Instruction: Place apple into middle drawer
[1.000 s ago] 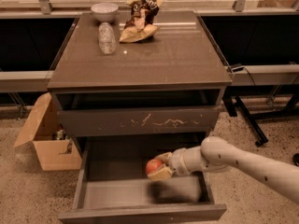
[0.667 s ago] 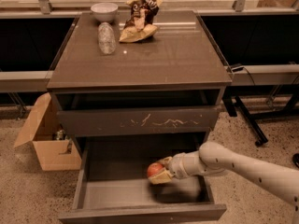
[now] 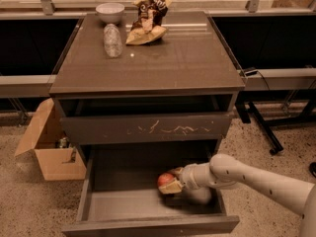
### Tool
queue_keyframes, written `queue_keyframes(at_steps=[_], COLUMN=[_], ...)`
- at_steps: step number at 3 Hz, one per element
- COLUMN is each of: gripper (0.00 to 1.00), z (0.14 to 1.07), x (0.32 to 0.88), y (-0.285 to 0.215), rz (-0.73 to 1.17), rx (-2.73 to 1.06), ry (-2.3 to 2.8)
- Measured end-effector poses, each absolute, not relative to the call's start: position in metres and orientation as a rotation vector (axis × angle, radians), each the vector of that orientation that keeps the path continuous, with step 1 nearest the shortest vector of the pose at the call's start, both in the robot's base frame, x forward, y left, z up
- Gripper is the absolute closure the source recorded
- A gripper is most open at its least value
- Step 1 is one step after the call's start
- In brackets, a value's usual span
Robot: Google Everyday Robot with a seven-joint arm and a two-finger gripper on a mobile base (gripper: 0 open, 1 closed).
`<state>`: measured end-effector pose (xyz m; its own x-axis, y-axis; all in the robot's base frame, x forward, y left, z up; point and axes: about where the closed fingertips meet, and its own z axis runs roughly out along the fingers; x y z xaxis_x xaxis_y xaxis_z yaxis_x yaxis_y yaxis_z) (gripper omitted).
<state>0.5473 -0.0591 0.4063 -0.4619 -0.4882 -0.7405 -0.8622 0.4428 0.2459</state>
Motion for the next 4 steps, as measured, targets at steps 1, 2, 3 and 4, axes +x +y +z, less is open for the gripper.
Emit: queue_keyframes(at_steps=[1, 2, 3, 4], gripper=[0.35, 0.11, 0.0, 0.0], z=[0.404, 0.405, 0.41, 0.418], x=[0.553, 0.558, 0.561, 0.559], y=[-0.061, -0.068, -0.083, -0.097], rz=[0.825, 0.841, 0.877, 0.894], rx=[-1.128, -1.112, -1.107, -1.109], ry=[2.104, 2.077, 2.027, 1.993])
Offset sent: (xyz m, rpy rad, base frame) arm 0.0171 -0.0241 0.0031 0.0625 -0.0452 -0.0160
